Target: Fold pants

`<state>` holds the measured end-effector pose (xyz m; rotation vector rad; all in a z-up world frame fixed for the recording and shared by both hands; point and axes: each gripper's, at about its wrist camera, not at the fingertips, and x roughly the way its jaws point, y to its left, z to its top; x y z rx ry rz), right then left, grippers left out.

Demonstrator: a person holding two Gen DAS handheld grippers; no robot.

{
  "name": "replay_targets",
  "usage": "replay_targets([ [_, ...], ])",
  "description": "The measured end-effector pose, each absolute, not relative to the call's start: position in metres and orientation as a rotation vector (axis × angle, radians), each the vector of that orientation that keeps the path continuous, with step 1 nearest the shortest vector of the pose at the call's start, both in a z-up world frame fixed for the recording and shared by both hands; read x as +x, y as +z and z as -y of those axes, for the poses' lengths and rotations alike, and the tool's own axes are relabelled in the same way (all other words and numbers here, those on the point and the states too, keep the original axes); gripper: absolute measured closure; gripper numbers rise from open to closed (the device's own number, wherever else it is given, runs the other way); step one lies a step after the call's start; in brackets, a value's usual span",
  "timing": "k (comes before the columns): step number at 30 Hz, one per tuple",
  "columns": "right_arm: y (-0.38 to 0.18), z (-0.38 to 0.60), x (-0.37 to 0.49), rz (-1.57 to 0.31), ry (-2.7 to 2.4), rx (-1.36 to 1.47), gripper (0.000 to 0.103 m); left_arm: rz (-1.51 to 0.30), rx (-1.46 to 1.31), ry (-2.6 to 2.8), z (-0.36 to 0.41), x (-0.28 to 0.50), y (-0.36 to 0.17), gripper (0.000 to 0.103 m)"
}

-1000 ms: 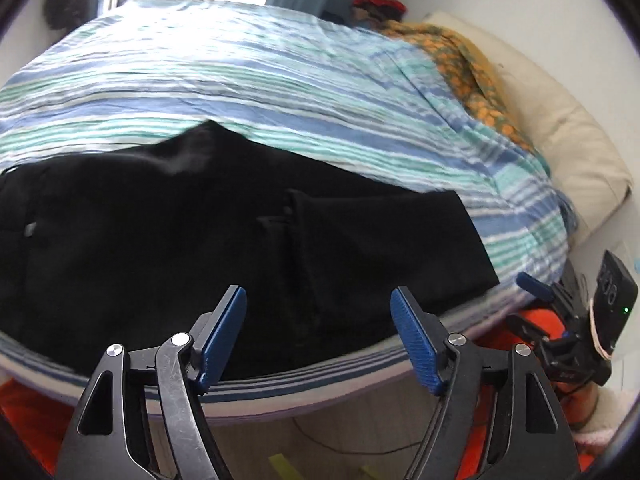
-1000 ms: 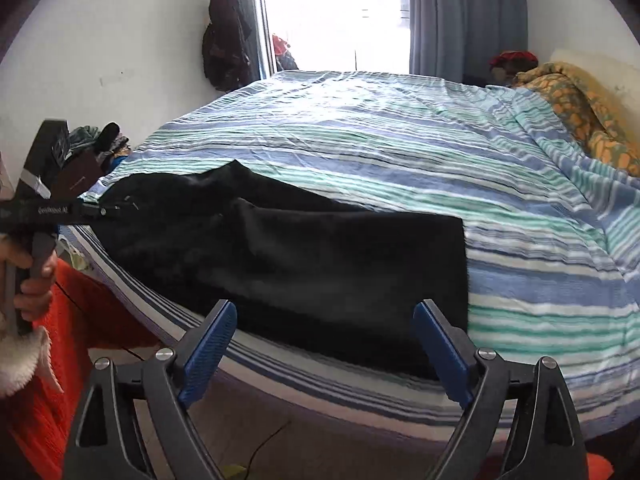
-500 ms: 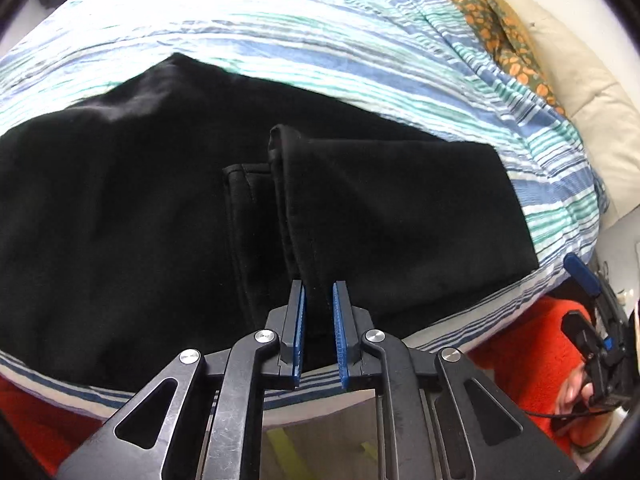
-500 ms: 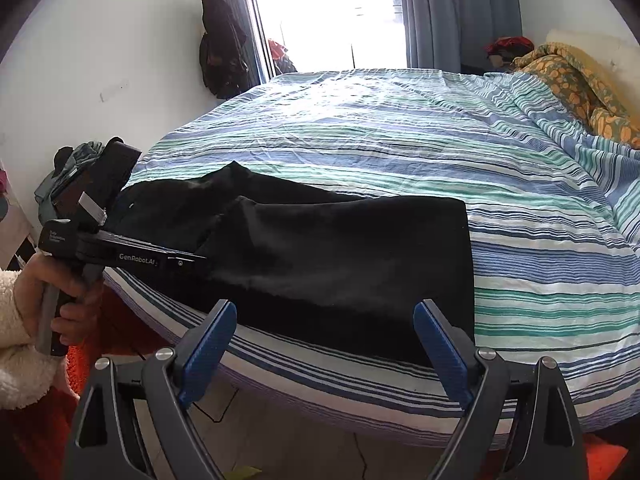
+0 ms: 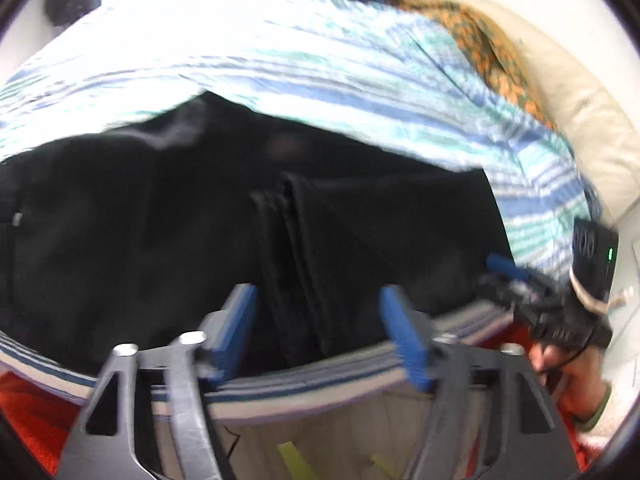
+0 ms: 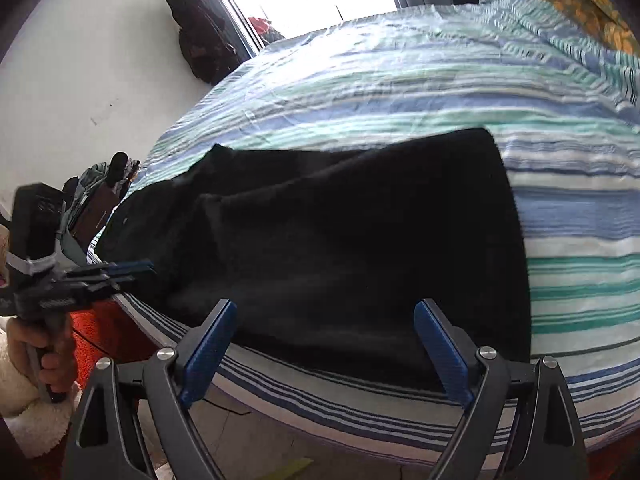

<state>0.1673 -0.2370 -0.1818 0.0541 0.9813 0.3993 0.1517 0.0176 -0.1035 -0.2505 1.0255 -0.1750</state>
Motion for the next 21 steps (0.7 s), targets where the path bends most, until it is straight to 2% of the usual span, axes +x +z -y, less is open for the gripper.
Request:
replay_targets([
  [3,-0.182,0.234,0.164,-0.969,0.398,0.024,0.012,-1.096,-0.272,-0.179,-0.023,0.171,-0.118,0.026],
  [5,-0.183,0.235,0.162,-0.964,0.4,0.03,0.012,-1.153,-0.259,-0.185,-0.015,0.187,-0.131,0.041],
  [8,-0.181,0.235,0.157,-0.952,0.408,0.018,0.012,-1.201,-0.235,-0.184,-0.006,0.199,-0.144,0.05],
  [9,-0.182,0.235,0.155,-0.949,0.41,0.012,0.012,-1.192,-0.225,-0.181,-0.005,0.2,-0.145,0.059],
  [10,-0.181,0.236,0.153,-0.945,0.411,0.003,0.012,-1.188,-0.22,-0.174,-0.003,0.204,-0.143,0.082],
  [11,-0.181,0.235,0.151,-0.941,0.404,-0.011,0.012,-1.177,-0.234,-0.174,-0.003,0.208,-0.137,0.092],
  [14,-0.177,0.238,0.151,-0.931,0.393,-0.017,0.012,-1.108,-0.242,-0.197,0.003,0.215,-0.121,0.094],
  [17,-0.15,0.253,0.15,-0.872,0.394,0.078,0.013,-1.11,-0.153,-0.183,0.007,0.219,-0.125,0.092],
  [18,-0.136,0.261,0.15,-0.829,0.397,0.126,0.013,-1.122,-0.14,-0.172,0.006,0.218,-0.13,0.09],
  [20,-0.113,0.275,0.158,-0.766,0.392,0.185,0.013,-1.123,-0.143,-0.15,0.001,0.213,-0.132,0.077],
  [21,-0.108,0.279,0.167,-0.768,0.404,0.212,0.013,-1.117,-0.152,-0.141,-0.002,0.209,-0.129,0.075],
])
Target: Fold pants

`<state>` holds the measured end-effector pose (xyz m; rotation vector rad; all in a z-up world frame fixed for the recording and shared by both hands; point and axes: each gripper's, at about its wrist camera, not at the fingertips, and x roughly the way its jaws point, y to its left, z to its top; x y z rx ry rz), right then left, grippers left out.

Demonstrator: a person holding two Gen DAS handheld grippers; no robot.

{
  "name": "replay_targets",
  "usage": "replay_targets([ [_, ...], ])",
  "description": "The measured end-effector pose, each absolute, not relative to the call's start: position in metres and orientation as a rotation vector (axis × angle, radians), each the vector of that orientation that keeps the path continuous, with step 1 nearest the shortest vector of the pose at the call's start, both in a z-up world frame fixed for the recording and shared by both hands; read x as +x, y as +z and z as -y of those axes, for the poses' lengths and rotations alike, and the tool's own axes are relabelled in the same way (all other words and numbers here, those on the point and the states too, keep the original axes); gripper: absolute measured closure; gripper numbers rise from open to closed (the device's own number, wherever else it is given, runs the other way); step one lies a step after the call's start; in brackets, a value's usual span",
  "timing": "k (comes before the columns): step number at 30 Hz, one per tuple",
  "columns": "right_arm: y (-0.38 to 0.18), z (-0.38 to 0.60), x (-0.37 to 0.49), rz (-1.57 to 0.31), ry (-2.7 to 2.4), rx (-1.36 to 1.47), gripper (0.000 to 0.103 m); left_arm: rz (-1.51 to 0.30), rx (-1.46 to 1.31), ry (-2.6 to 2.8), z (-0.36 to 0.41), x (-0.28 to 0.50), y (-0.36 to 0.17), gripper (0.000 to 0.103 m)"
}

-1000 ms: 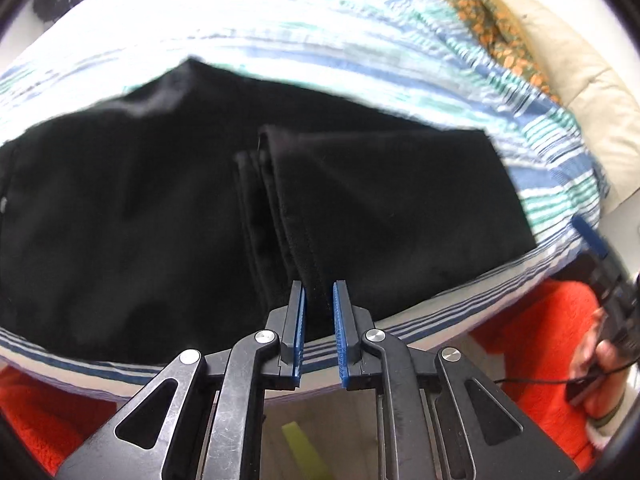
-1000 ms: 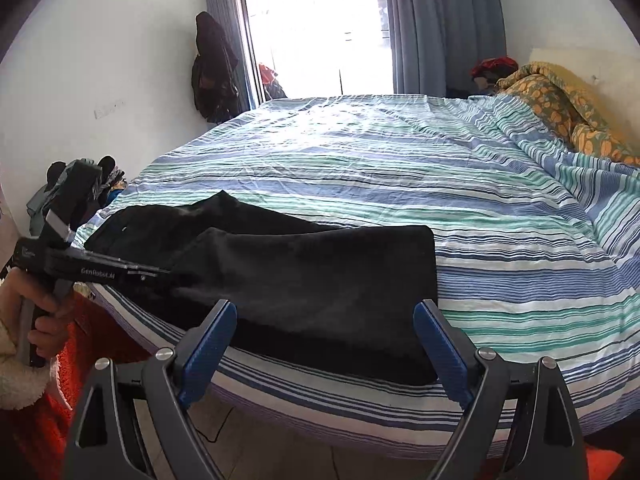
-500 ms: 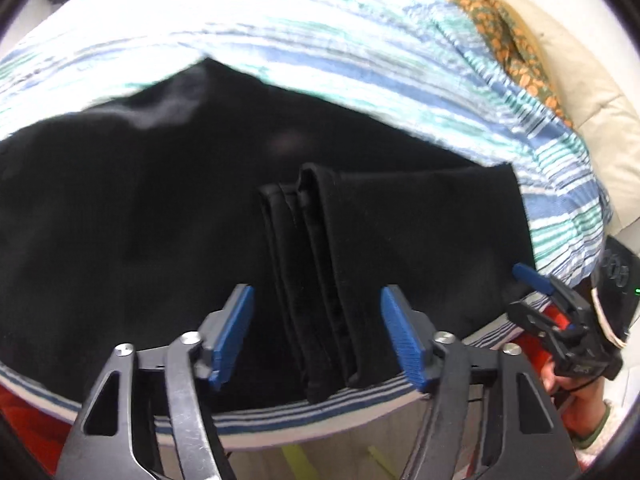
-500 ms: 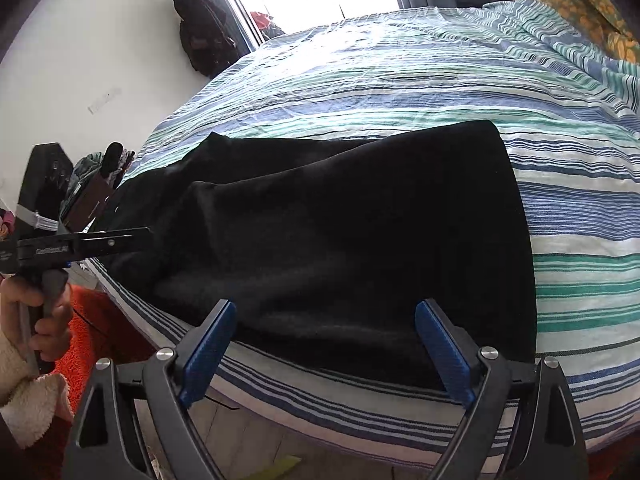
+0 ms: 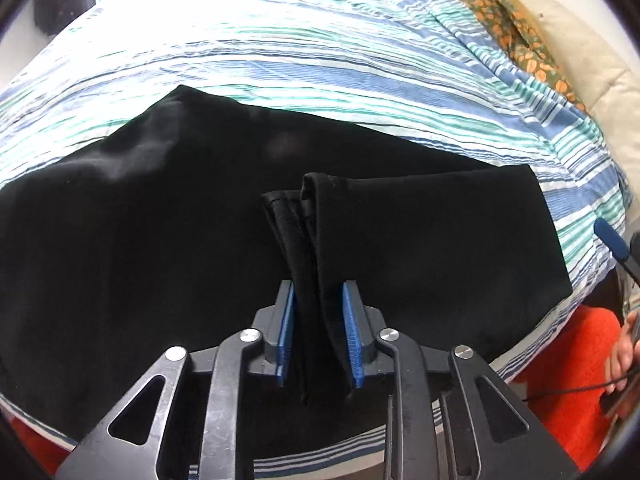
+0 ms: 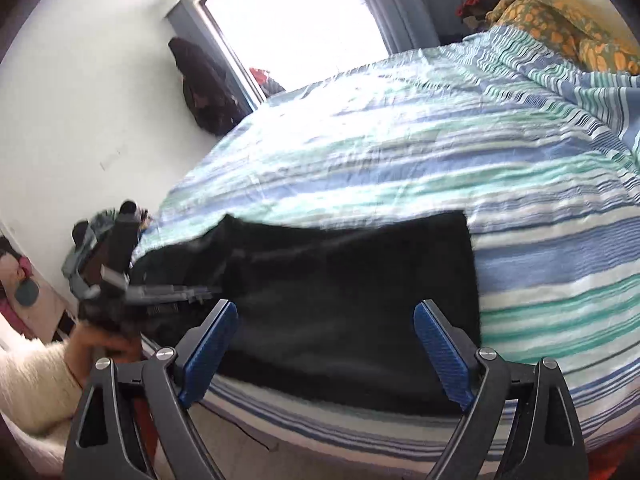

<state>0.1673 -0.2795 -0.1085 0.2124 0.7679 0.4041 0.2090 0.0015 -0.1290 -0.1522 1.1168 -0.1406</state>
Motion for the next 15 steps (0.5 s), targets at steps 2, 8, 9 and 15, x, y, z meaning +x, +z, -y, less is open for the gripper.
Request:
replay_targets([
  [2,-0.121,0.287,0.192,-0.856,0.447,0.286,0.013,-1.098,-0.161,-0.14,-0.008,0.201,-0.123,0.064],
  [8,-0.169,0.283,0.226,-1.122,0.401,0.269,0.024,-1.007,-0.155,-0.074,-0.033,0.175,-0.091,0.046],
  [9,-0.153,0.284,0.229,-1.081,0.412,0.29,0.024,-0.982,-0.164,-0.069,-0.037,0.17,-0.086,0.039],
  [15,-0.149,0.287,0.281,-1.08,0.372,0.353,0.023,-0.968,-0.187,-0.071,-0.028,0.176,-0.088,0.028],
])
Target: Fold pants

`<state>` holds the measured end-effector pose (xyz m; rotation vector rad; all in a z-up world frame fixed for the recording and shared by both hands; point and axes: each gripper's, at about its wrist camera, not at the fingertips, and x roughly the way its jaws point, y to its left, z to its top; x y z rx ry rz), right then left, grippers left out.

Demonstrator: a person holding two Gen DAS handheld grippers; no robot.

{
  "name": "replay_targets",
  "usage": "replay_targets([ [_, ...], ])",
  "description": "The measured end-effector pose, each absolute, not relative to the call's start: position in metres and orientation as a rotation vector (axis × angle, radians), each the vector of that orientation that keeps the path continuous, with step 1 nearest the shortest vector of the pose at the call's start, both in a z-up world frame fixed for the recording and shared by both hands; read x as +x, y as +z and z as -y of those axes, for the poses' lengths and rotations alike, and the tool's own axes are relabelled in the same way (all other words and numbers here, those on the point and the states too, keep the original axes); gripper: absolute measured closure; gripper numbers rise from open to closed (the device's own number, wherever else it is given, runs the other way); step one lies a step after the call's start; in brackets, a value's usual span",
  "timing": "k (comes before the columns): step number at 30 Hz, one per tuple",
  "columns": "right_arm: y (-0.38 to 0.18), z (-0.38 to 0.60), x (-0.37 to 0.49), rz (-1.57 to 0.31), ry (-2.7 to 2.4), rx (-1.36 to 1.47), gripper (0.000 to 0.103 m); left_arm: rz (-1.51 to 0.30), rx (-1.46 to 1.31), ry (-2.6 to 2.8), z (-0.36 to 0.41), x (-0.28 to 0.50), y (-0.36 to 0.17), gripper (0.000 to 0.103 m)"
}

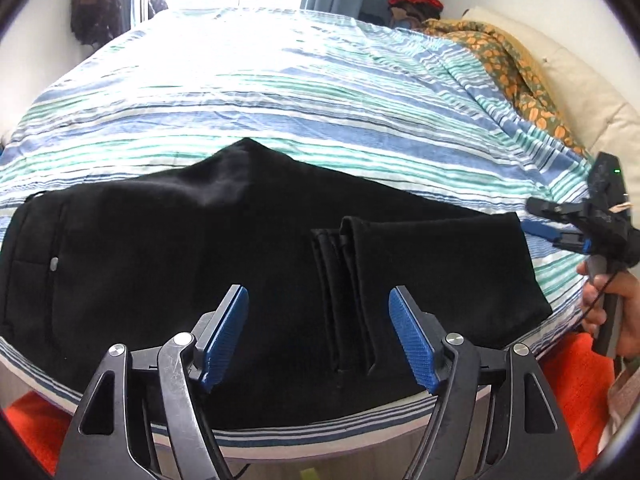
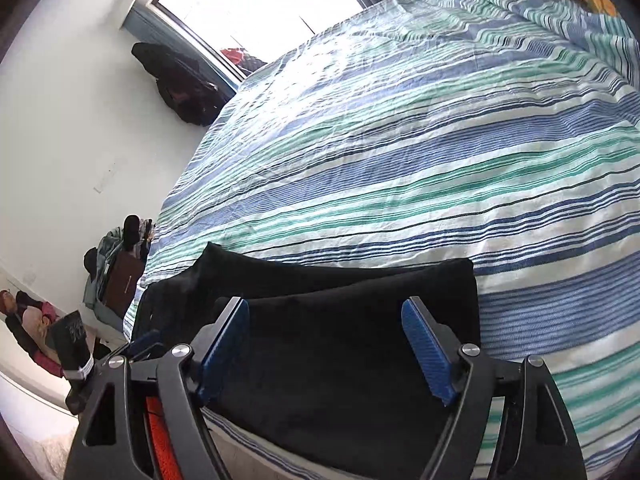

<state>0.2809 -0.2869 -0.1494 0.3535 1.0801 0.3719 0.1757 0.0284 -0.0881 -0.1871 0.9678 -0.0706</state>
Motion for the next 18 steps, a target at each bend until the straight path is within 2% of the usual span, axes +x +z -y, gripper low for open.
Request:
replay_targets([
  [2,-0.193,0.294,0.294,-1.244,0.308,0.388,0.024,-0.959,-0.178,-0.095,-0.028,0.172,-0.083,0.028],
  [6,-0.163,0.295,0.272,-1.113,0.369,0.451,0.025,-0.962,-0.089,-0.125,0.006,0.171,-0.086,0.028],
  [10,-0.127,0.295,0.22,-1.014,0.499,0.534,0.023,-1.03,-0.024,-0.102,0.018,0.177,-0.111,0.028],
  [12,-0.146,0.299,0.195,-1.031,0.504,0.612,0.014,-1.08,-0.043,-0.091,0.017,0.179,-0.126,0.028],
  [13,-0.168,0.3,0.186,-1.086,0.47,0.63,0.013,-1.101,-0.053,-0.089,0.016,0.18,-0.133,0.028],
  [14,-0.193,0.302,0.18,-1.152,0.429,0.638,0.014,-1.103,-0.062,-0.09,0.016,0.179,-0.137,0.028],
  [15,-0.206,0.306,0.174,-1.146,0.409,0.661,0.024,-1.097,-0.064,-0.09,0.015,0.178,-0.136,0.028],
  [16,-0.202,0.31,0.165,-1.07,0.405,0.679,0.026,-1.093,-0.068,-0.095,0.015,0.175,-0.134,0.028],
  [18,-0.175,0.307,0.155,-0.954,0.405,0.651,0.024,-1.071,-0.103,-0.117,0.012,0.167,-0.124,0.028],
])
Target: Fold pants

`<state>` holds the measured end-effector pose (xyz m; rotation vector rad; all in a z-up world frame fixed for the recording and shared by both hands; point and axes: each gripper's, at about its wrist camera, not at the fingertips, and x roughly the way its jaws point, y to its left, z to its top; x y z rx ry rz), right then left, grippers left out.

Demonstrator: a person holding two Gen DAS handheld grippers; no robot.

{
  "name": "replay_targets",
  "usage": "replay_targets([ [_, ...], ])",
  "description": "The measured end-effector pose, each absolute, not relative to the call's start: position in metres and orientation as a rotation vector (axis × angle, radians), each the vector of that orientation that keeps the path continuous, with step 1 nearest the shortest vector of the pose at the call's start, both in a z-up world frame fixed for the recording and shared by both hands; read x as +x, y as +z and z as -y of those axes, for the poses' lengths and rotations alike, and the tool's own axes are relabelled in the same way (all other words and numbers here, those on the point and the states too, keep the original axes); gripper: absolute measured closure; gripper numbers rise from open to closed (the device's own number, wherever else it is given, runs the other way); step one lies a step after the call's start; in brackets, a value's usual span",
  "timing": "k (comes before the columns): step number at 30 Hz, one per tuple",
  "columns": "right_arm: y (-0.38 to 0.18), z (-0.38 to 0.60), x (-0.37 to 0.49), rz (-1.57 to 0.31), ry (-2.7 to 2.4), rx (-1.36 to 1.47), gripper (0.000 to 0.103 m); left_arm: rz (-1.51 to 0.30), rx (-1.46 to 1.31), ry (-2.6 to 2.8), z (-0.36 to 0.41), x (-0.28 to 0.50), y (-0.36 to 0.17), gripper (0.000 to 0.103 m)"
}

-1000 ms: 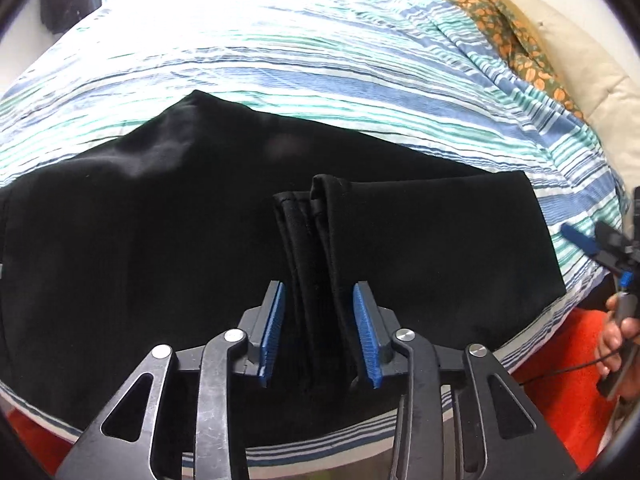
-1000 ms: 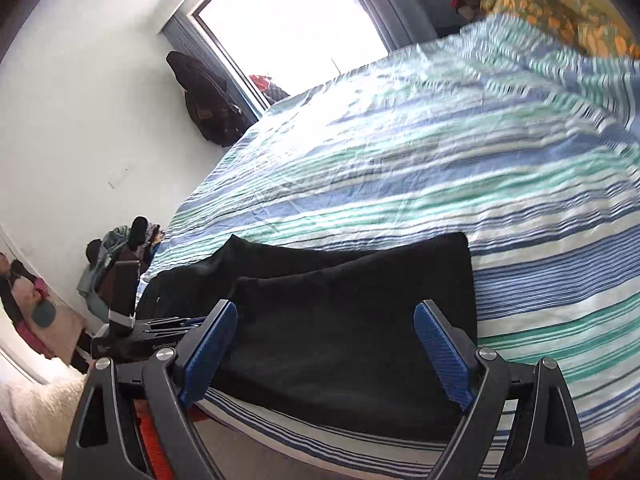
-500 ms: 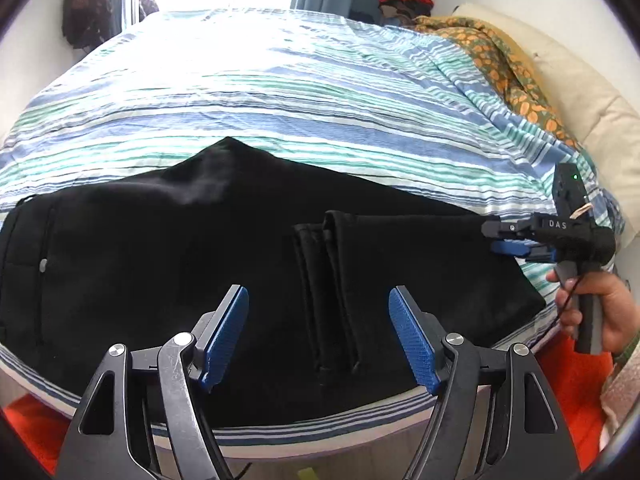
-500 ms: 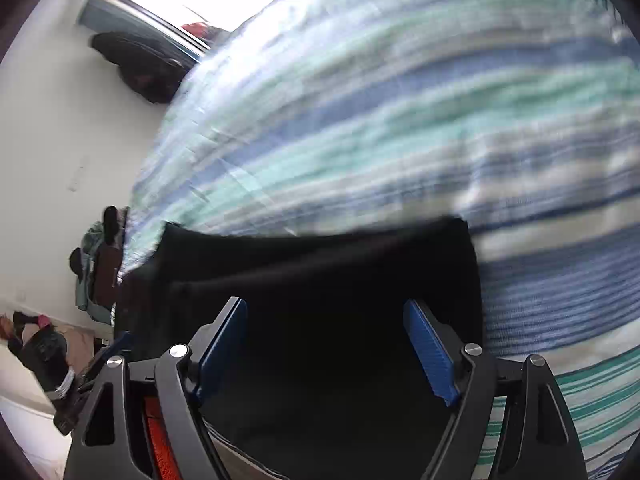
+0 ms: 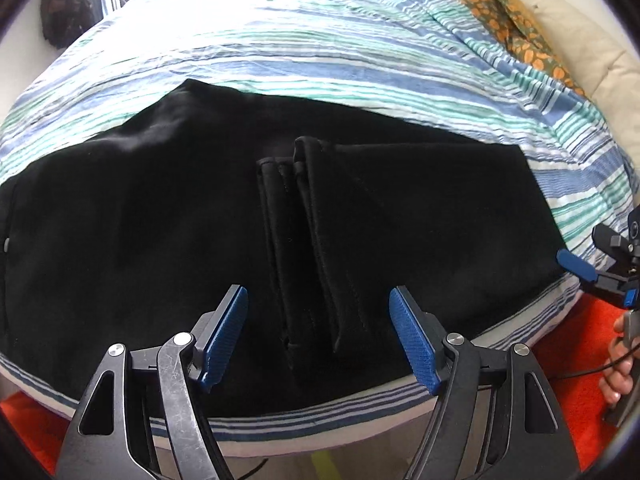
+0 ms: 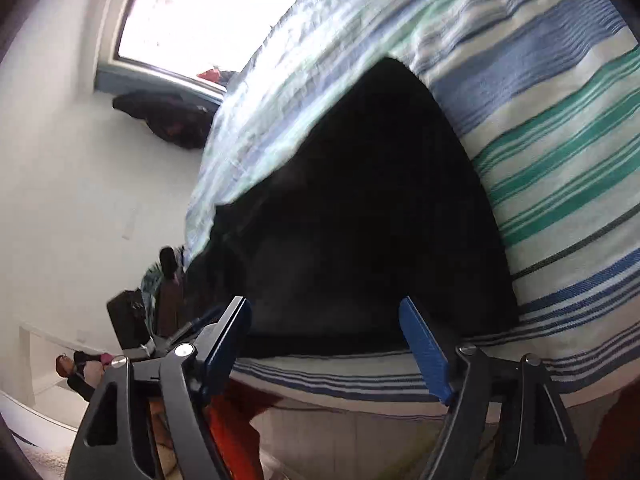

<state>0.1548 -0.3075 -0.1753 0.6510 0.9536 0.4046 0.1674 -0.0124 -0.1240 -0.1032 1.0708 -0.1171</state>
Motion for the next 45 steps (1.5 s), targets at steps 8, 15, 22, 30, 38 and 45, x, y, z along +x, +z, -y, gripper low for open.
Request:
replay_targets([
  [8,-0.13,0.267,0.136,-0.765,0.229,0.09,0.008,-0.995,-0.139,-0.112,-0.002,0.145,-0.11,0.022],
  [15,-0.138,0.252,0.133,-0.751,0.168,-0.069,0.008,-0.964,-0.131,-0.074,-0.021,0.136,-0.105,0.022],
  [22,-0.147,0.235,0.133,-0.756,0.146,-0.185,0.008,-0.952,-0.151,-0.042,-0.033,0.131,-0.103,0.022],
  [30,-0.152,0.235,0.133,-0.748,0.074,-0.257,0.008,-0.963,-0.142,-0.031,-0.032,0.132,-0.108,0.022],
  [38,-0.153,0.23,0.137,-0.7,0.018,-0.344,0.004,-0.967,-0.145,0.002,-0.039,0.131,-0.109,0.022],
  [45,-0.157,0.215,0.13,-0.656,0.029,-0.467,0.004,-0.964,-0.152,0.029,-0.045,0.127,-0.107,0.022],
])
